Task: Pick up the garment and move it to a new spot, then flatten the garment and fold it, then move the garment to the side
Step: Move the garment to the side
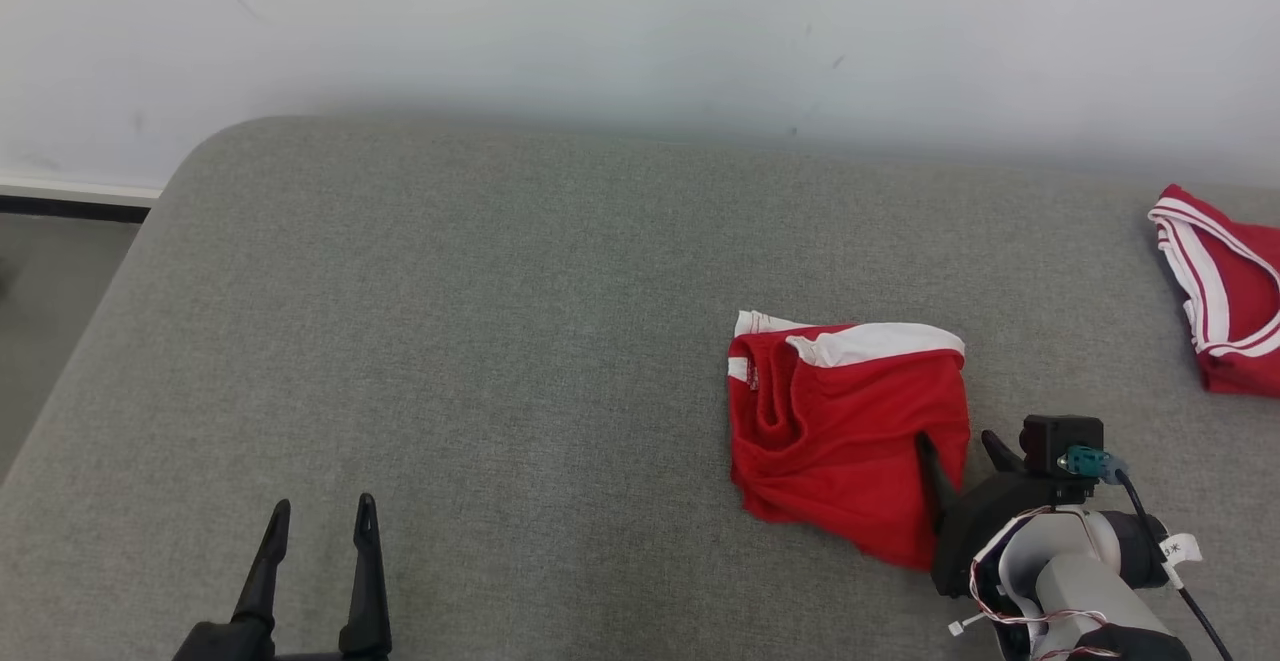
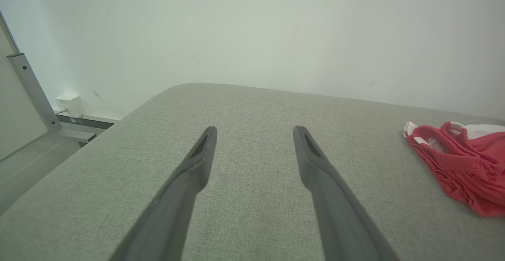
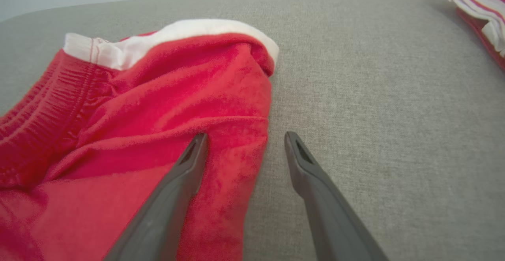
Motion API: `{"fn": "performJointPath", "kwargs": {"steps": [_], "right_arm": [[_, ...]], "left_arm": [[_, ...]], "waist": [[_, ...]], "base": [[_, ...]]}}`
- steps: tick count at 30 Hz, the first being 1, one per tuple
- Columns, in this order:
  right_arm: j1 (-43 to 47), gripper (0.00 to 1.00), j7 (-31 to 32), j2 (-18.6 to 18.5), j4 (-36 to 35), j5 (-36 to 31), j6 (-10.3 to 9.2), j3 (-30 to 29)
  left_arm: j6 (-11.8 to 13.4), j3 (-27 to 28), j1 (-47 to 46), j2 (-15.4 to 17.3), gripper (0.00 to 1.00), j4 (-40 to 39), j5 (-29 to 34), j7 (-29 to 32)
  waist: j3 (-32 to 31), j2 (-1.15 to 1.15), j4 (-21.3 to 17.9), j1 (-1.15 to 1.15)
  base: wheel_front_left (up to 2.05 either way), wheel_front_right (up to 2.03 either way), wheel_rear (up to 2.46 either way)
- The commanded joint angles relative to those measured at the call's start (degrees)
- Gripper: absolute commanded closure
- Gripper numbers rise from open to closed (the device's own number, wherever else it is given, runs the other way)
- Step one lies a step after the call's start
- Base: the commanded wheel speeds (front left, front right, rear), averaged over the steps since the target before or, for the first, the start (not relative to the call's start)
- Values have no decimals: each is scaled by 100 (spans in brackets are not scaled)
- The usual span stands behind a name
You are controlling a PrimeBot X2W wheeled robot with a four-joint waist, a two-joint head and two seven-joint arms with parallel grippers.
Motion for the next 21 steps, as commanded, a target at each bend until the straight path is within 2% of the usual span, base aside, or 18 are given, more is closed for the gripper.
{"fn": "performJointPath", "kwargs": {"steps": [1,8,9,10,11,13,21], "right_arm": [[-89,0,-14,22,151,16,-15,-2],[-380,0,-2,194,975,113,-15,36],[-413,11,36,227,1071,101,-15,81],[-461,81,-4,260,1098,95,-14,143],[-515,100,-63,284,1115,136,-14,178],[-646,100,-133,264,1138,140,-14,281],[-1313,100,-157,-290,988,-4,-16,1049]], "left_arm": [[-19,-14,-86,-7,0,9,-6,-16],[-25,-36,-210,-7,0,43,38,-16],[-28,-37,-218,-6,0,56,45,-16],[-31,-28,-231,-6,0,61,48,-16],[-33,-20,-249,-7,0,60,49,-16],[-31,17,-279,-6,0,43,45,-16],[-109,-17,-421,-7,0,25,29,-16]], "waist": [[65,-1,48,0],[174,-1,64,0],[183,-1,64,0],[199,-1,57,0],[210,-1,48,0],[261,-1,7,0],[612,-1,-255,0]], "base": [[0,0,0],[0,0,0],[0,0,0],[0,0,0],[0,0,0],[0,0,0],[0,0,0]]}}
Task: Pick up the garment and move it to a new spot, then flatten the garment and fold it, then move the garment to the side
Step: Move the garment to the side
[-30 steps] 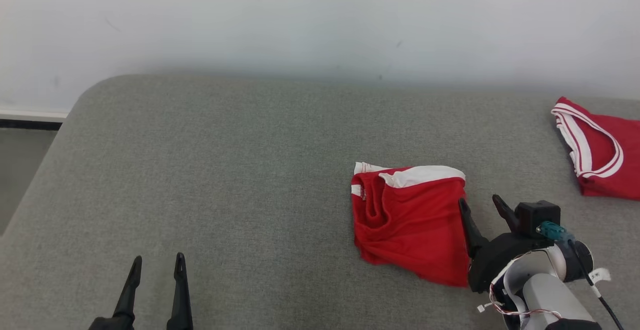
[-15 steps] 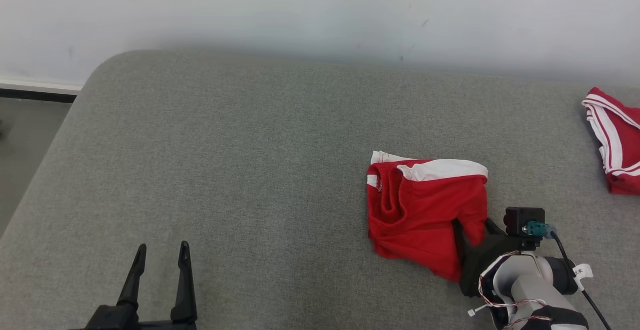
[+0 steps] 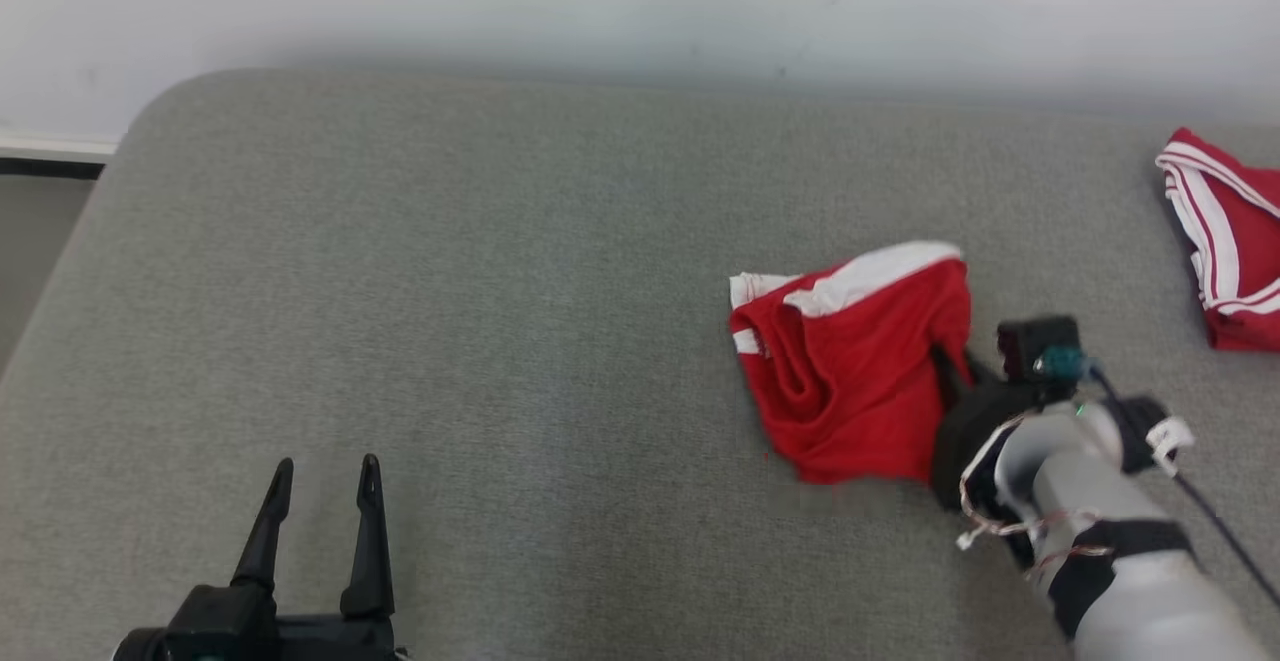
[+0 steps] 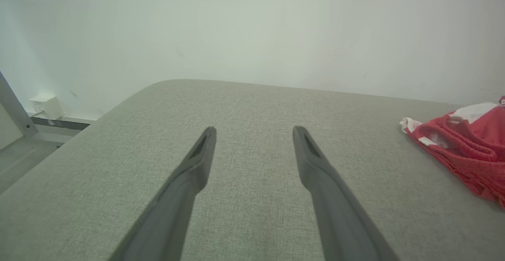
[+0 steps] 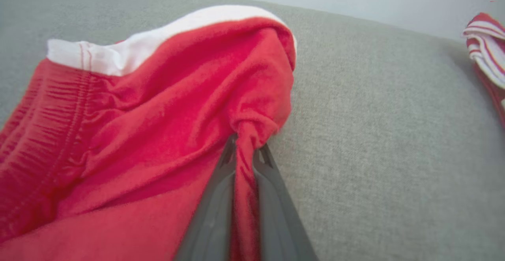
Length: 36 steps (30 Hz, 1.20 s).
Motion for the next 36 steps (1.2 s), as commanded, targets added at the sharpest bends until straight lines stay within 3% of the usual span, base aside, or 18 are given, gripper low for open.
{"fn": "performJointPath", "kwargs": {"steps": [1,14,25,32,36], "right_arm": [[-157,100,28,-148,-74,0,-17,150],[-1585,100,610,-1596,-945,696,-17,1462],[-2439,100,904,-2751,-1390,1174,-17,1902],[-2824,100,1045,-3255,-1395,1086,-17,2114],[-3018,100,1063,-3357,-1292,1009,-17,2193]], "left_arm": [[-26,-6,-124,-6,0,-17,24,-16],[-141,-9,-698,134,0,-332,208,-16],[-191,-92,-873,517,0,-868,366,-15],[-179,-151,-826,692,0,-1263,430,-15],[-181,-172,-777,738,0,-1427,432,-15]], "waist": [[219,-1,-170,-1],[1327,-1,-905,-1],[2075,-1,-1596,-1],[2301,-1,-1775,-1],[2385,-1,-1786,-1]], "base": [[0,0,0],[0,0,0],[0,0,0],[0,0,0],[0,0,0]]}}
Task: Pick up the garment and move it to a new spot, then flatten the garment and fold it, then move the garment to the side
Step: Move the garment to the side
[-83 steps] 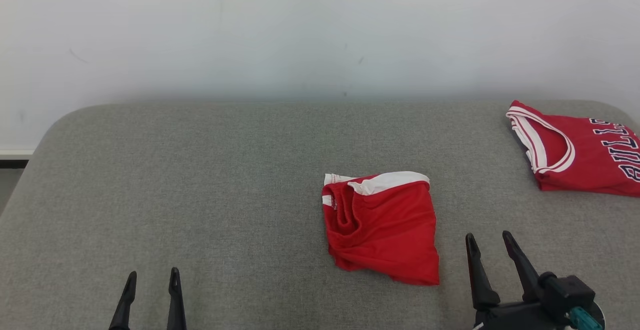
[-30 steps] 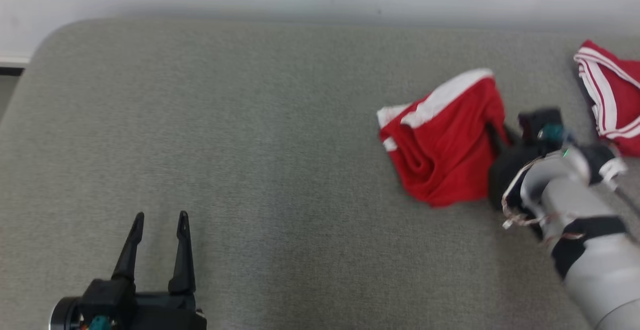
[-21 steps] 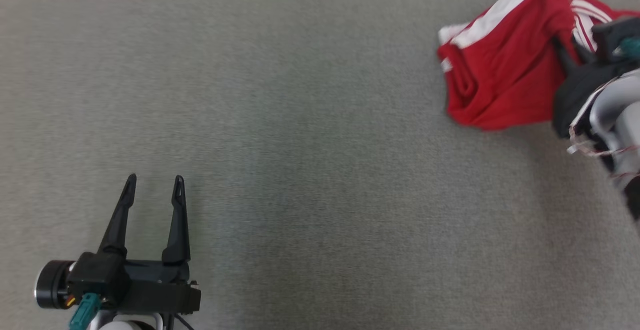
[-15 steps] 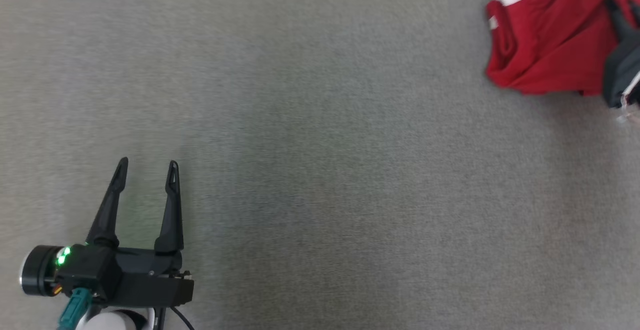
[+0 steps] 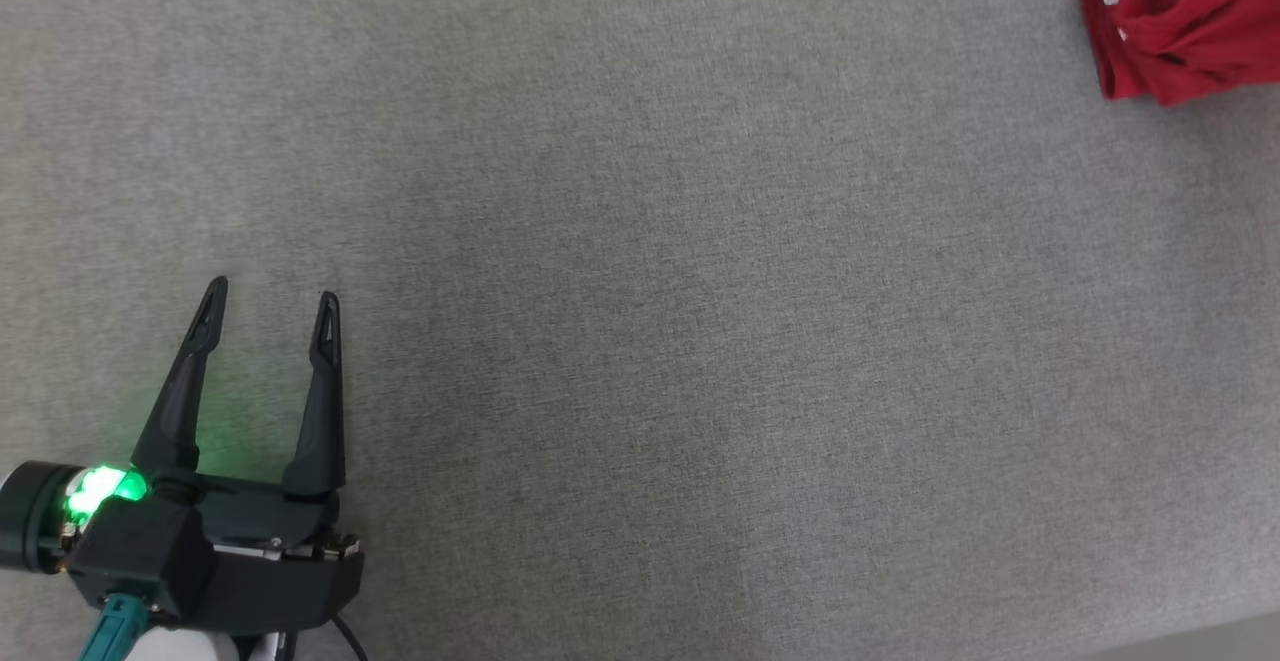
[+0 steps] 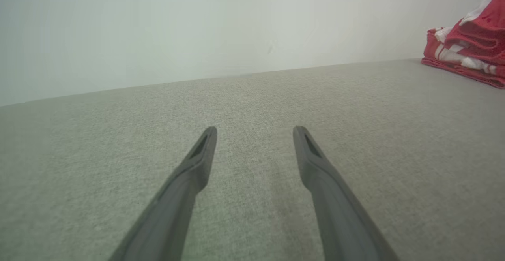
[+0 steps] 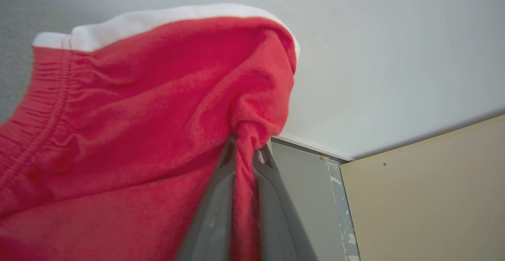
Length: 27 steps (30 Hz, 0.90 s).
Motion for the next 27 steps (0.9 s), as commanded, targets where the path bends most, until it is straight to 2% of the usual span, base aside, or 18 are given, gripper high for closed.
{"fn": "performJointPath", "kwargs": {"steps": [1,8,9,10,11,18,27], "right_arm": [[-112,100,19,-19,66,-46,-17,25],[-452,100,-24,2,567,-312,-17,-119],[-475,70,-55,10,642,-354,-17,-149],[-485,23,-58,21,720,-406,-17,-159],[-472,0,-14,39,817,-480,-17,-137],[-631,0,-232,193,1061,-664,-17,-290],[-456,0,-1243,606,971,-396,-17,-671]], "left_arm": [[3,7,38,54,0,-68,37,-15],[10,0,15,93,0,-119,5,-15],[18,13,7,95,0,-127,-2,-15],[33,22,15,88,0,-147,1,-15],[47,25,32,77,0,-160,10,-15],[89,60,55,45,0,-159,-7,-15],[137,100,194,-154,0,20,-79,-15]], "waist": [[173,-1,-104,-1],[322,-1,21,-1],[333,-1,42,-1],[339,-1,56,-1],[341,-1,67,-1],[302,-1,97,-1],[-378,-1,288,-1]], "base": [[0,0,0],[0,0,0],[0,0,0],[0,0,0],[0,0,0],[0,0,0],[0,0,0]]}}
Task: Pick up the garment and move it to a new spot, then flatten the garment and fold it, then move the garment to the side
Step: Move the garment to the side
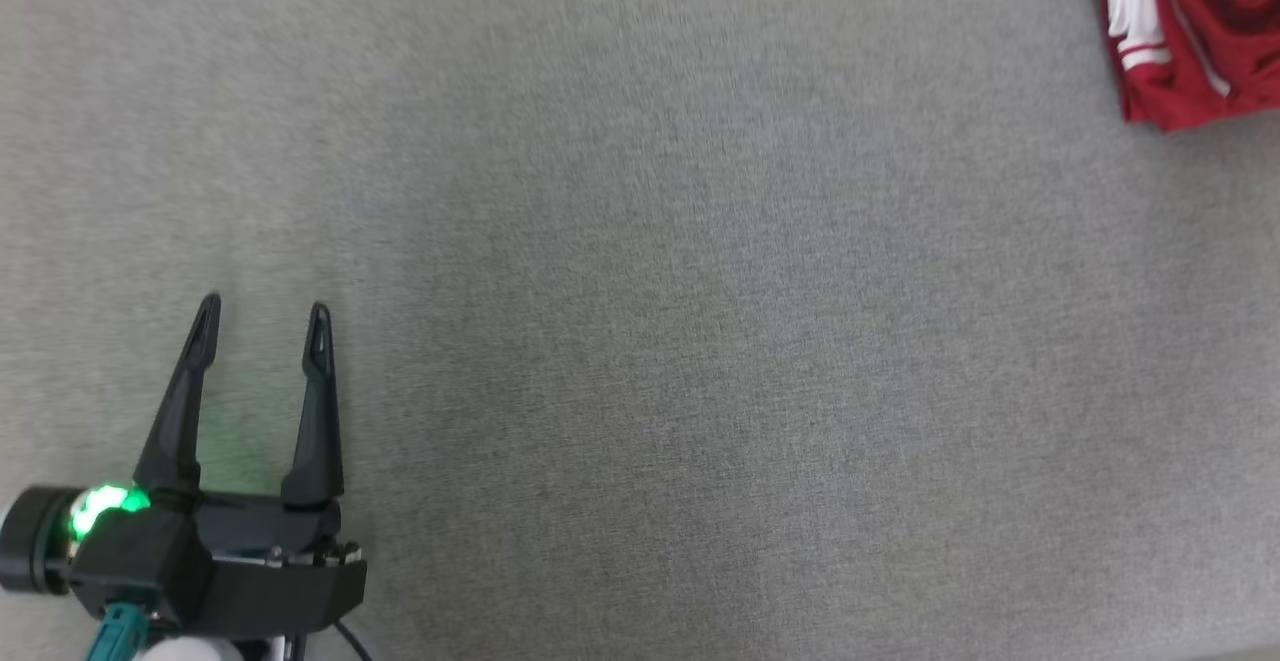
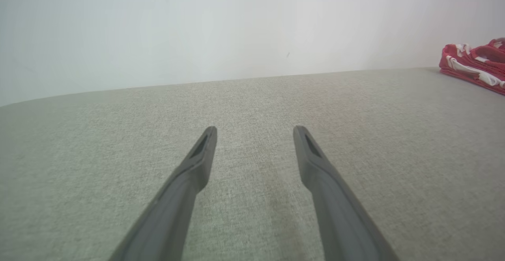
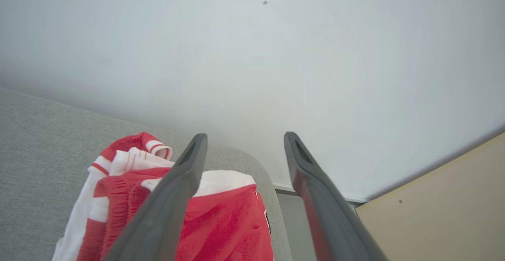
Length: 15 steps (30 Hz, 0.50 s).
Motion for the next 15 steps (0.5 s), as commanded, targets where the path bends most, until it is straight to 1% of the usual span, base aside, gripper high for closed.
{"fn": "performJointPath", "kwargs": {"steps": [1,5,10,15], "right_arm": [[158,0,-123,81,-50,61,-17,-16],[515,0,-452,256,-277,309,-17,-179],[1219,0,-582,569,-776,545,-17,-479],[2255,0,-586,812,-1659,449,-17,-1022]], "left_arm": [[25,34,113,-35,0,23,-13,-15],[73,122,305,-127,0,91,-66,-15],[110,273,571,-208,0,161,-117,-15],[122,399,807,-279,0,267,-162,-15]], "waist": [[-344,0,133,0],[-758,0,219,0],[-1242,0,283,0],[-1660,0,371,0]], "base": [[0,0,0],[0,0,0],[0,0,0],[0,0,0]]}}
